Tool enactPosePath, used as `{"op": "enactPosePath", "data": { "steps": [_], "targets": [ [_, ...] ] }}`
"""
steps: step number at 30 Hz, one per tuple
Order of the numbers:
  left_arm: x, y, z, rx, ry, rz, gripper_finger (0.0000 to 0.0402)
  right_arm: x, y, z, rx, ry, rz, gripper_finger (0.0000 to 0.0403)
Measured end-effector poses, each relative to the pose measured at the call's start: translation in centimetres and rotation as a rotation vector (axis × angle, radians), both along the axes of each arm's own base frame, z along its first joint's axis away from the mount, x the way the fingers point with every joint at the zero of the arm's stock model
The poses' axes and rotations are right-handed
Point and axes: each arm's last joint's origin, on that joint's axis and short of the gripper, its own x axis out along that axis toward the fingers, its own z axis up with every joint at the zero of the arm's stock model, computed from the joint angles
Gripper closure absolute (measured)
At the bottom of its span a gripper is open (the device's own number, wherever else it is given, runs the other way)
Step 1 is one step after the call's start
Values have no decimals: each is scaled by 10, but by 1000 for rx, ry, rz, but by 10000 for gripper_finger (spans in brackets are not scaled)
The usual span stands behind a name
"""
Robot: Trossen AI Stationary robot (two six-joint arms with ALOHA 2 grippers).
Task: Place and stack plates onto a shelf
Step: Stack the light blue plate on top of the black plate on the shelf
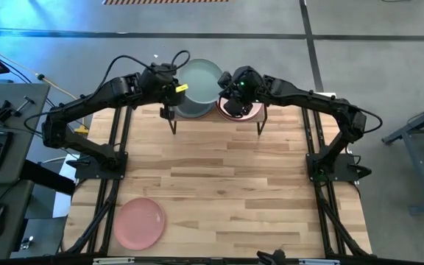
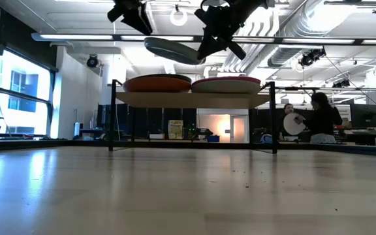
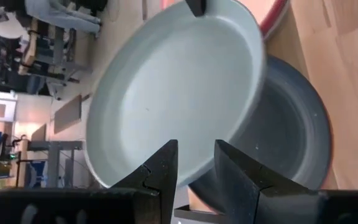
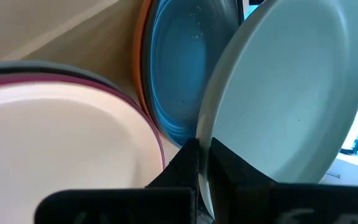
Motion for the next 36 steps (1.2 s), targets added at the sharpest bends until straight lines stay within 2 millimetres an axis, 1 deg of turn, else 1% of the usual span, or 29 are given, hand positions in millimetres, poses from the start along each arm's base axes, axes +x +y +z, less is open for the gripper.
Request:
{"op": "enactPosePath", "data": {
  "steps": [10, 20, 26, 30, 36],
  "targets": [
    [-2, -2, -5, -2, 80, -29, 304, -1, -1, 0, -38, 19, -30, 403],
    [6, 2, -13, 21, 147, -55, 304, 3, 9, 0, -34, 22, 5, 403],
    [10, 4, -19, 22, 188, -51, 308, 4, 10, 0, -37, 20, 3, 403],
    [12, 5, -22, 21, 201, -51, 326, 4, 10, 0, -40, 18, -1, 403],
    [11, 5, -22, 28, 224, -64, 373, 5, 8, 3, -59, -15, -9, 403]
  ]
}}
